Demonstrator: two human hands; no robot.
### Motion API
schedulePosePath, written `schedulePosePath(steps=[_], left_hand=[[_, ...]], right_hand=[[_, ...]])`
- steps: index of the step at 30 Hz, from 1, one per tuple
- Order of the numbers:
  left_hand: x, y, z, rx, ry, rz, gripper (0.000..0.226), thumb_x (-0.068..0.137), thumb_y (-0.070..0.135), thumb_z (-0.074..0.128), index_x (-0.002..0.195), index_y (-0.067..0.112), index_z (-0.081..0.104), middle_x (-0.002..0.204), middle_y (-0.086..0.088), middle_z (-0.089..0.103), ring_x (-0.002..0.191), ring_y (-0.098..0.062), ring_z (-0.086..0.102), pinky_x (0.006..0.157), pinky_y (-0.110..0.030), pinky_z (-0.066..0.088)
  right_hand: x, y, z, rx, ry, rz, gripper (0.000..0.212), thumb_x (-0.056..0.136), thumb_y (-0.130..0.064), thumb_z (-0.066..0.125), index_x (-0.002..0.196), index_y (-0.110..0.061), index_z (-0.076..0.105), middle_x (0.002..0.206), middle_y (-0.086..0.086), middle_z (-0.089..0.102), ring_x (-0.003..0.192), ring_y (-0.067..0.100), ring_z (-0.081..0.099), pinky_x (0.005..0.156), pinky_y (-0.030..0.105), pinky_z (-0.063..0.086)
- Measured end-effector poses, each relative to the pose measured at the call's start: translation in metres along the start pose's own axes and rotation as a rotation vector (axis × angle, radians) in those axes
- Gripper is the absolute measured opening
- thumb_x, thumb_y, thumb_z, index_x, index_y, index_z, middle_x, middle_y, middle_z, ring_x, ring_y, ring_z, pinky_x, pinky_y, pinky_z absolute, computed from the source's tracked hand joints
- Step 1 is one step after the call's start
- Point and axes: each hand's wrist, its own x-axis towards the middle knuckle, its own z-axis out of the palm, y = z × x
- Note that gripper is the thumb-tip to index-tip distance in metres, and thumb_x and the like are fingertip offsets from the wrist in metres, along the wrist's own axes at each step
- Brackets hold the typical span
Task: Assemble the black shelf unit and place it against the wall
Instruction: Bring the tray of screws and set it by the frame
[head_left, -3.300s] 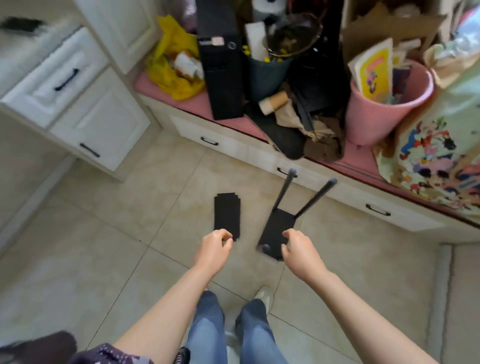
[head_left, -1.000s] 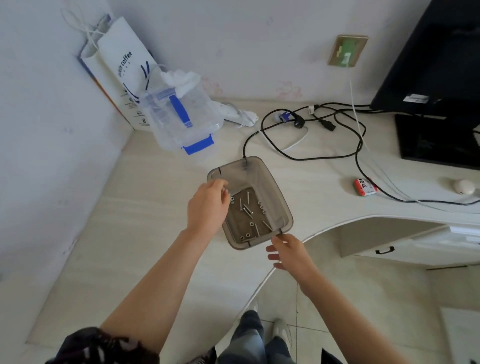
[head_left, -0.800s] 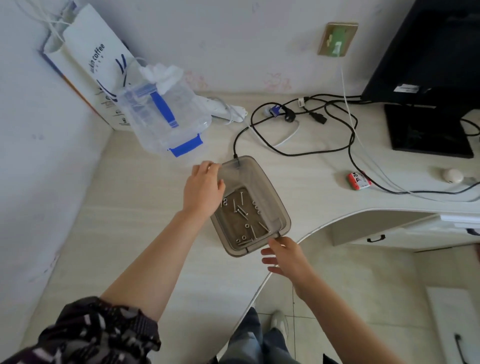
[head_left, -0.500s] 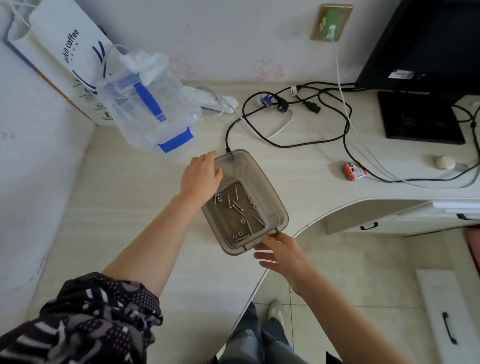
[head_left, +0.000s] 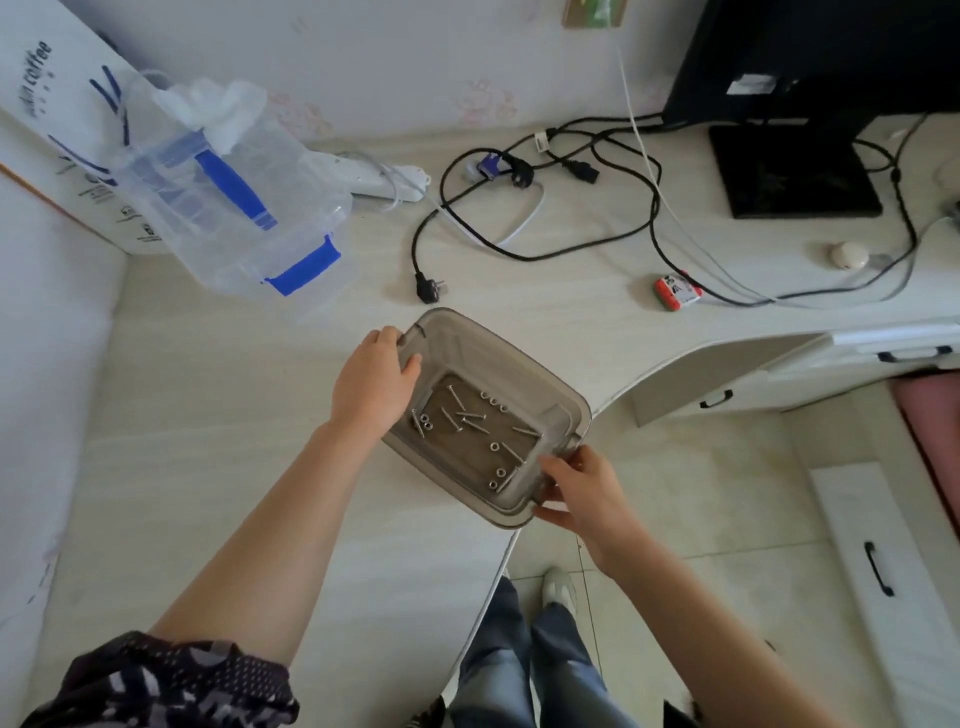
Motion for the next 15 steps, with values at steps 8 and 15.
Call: schedulePosePath(steps=[8, 15], left_hand=[[-0.043, 0.034, 0.03, -0.042, -0.001, 0.109, 0.017, 0.1, 0.021, 0.056, 0.104, 0.004, 0.058, 0.097, -0.013, 0.061, 0.087, -0.035, 0.059, 0.07, -0.042, 0.047], [-0.095, 0.086, 0.066, -0.16, -0.048, 0.192, 0.015, 0.095, 0.014, 0.062, 0.106, 0.003, 0.062, 0.095, -0.014, 0.066, 0.09, -0.035, 0.06, 0.072, -0.034, 0.041]], right_hand=[[-0.018, 0.03, -0.047, 0.002, 0.259, -0.048, 0.008, 0.097, -0.013, 0.052, 0.103, -0.009, 0.051, 0.085, 0.009, 0.055, 0.068, 0.019, 0.054, 0.063, 0.036, 0.055], [-0.049, 0.068, -0.11, -0.07, 0.503, -0.076, 0.011, 0.098, -0.017, 0.048, 0.107, -0.01, 0.047, 0.085, 0.004, 0.057, 0.073, 0.022, 0.055, 0.07, 0.043, 0.053]])
